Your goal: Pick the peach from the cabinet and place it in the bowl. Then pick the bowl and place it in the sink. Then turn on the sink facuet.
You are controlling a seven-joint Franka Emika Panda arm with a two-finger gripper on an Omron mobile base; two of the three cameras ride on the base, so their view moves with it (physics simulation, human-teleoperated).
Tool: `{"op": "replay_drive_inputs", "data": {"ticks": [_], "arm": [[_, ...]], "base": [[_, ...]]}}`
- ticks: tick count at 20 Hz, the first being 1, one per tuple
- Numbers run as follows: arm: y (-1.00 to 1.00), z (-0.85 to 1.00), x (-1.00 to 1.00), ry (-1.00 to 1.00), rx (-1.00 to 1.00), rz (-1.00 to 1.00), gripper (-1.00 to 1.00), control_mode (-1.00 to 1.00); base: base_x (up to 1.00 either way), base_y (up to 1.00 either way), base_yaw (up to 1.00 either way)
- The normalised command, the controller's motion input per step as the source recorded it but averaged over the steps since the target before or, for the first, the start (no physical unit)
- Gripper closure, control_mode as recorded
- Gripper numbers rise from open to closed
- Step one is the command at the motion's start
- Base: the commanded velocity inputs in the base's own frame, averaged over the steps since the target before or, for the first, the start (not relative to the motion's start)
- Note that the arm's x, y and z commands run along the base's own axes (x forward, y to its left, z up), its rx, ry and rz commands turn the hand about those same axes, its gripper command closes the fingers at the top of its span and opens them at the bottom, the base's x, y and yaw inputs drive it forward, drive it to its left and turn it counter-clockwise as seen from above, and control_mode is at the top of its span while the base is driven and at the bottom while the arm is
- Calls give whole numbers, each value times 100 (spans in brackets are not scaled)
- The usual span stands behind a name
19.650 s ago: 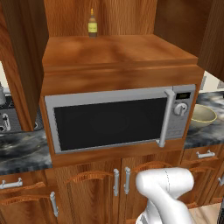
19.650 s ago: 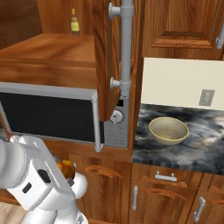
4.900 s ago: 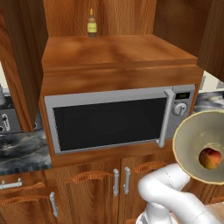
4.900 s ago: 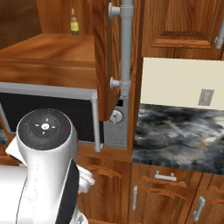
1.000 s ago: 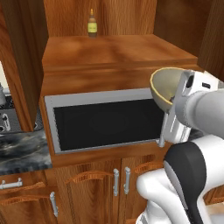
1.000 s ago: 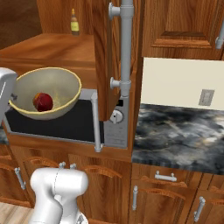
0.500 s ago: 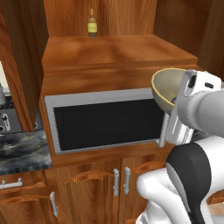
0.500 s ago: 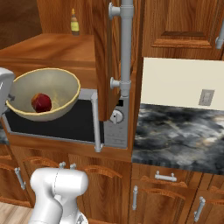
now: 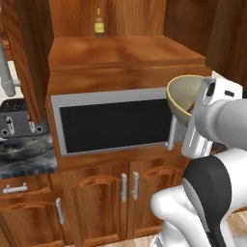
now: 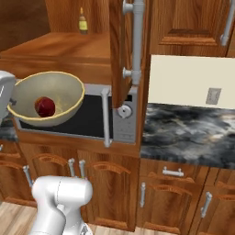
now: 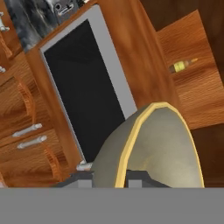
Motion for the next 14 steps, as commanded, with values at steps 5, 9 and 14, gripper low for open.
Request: {"op": "replay_drive_inputs", "data": {"ticks": [5,9,14], "arm": [[0,0,0,0,0,0,100,100],[0,0,0,0,0,0,100,100],[0,0,0,0,0,0,100,100]], "base": [[-86,-5,-3],[-79,0,-2],[-38,0,-27]]}}
